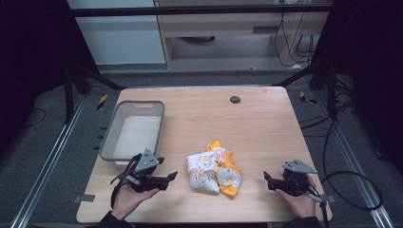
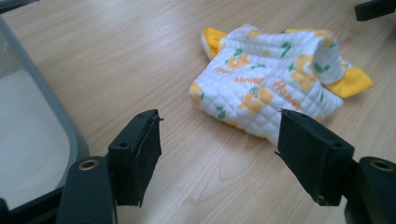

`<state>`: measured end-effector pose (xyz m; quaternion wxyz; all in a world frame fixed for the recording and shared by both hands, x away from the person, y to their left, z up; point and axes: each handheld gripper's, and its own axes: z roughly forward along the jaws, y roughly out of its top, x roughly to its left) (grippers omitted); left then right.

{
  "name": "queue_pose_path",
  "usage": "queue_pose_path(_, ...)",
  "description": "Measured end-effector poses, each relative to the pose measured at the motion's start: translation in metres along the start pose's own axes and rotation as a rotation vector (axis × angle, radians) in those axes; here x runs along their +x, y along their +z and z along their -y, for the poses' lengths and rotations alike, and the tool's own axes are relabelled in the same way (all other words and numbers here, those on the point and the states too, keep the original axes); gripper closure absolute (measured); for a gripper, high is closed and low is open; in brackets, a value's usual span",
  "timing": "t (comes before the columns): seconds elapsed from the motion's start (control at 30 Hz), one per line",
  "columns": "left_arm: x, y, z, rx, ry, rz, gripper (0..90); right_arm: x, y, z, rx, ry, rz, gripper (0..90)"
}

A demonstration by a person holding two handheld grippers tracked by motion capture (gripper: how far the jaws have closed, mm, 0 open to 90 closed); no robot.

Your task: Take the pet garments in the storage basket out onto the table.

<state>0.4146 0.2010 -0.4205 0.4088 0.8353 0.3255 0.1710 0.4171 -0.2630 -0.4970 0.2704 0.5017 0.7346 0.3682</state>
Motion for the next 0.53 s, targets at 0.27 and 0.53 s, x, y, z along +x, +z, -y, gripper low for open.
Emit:
queue_pose_path(0.27, 0.01, -0.007, 0.024, 0.012, -0.039, -0.038, 29.9, 0.001, 0.0, 0.0, 0.003, -0.004, -0.001, 8.8)
queue_pose_path(0.53, 0.023, -0.011, 0.051, 0.03, -0.093, -0.066, 28.7, 0.002, 0.001, 0.0, 0.009, -0.012, -0.004, 7.8)
